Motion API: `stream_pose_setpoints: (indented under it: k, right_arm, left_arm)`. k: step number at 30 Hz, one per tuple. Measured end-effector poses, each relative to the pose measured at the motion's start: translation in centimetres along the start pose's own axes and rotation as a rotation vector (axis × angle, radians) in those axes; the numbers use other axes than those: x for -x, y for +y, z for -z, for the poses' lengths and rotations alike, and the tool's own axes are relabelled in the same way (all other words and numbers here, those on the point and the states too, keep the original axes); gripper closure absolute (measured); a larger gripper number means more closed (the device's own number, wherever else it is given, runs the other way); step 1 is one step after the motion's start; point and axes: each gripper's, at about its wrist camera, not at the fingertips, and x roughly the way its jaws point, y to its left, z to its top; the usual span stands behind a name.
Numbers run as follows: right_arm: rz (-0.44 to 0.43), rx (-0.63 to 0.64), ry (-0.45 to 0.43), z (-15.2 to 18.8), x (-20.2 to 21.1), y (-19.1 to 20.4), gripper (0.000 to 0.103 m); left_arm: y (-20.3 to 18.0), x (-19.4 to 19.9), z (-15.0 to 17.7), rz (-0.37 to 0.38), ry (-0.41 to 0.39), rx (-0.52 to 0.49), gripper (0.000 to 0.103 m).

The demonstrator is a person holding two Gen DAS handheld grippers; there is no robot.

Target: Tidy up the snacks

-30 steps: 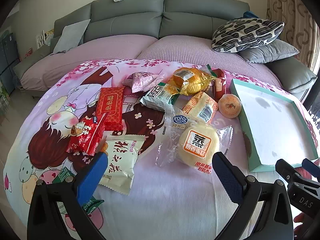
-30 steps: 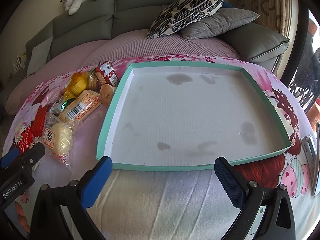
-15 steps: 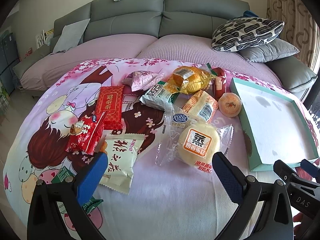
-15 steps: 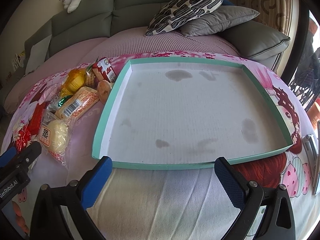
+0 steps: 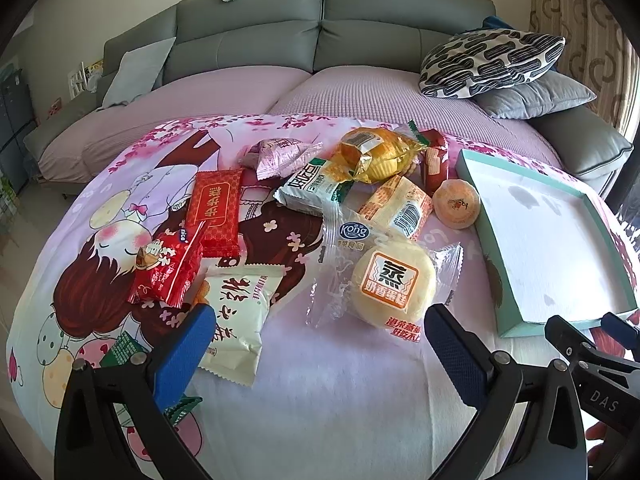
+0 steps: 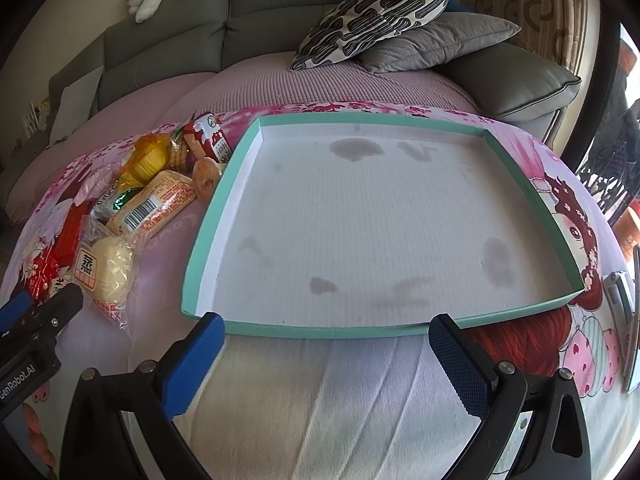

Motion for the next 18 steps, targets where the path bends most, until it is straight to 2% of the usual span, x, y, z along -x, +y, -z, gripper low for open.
stream_pose_setpoints:
  k: [8,11,18]
  right_arm:
    - [0.0,0.002,-0.008,0.1,0.7,0.3,0.0]
    - [-0.004,0.012,-0.019,-0.1,1.3,0.7,0.0]
    - [-0.063,0.06,-0.062,-0.5,2.4,3.5,0.0]
  left_arm:
    - [0.6,0.7,0.0,0.002,0.002,0.01,0.0]
    - [1.1,0.9,0.1,-0.013,0.025,0.022,0.0]
    - [5.3,1.3,0.7,-0.055,0.104,0.175,0.0]
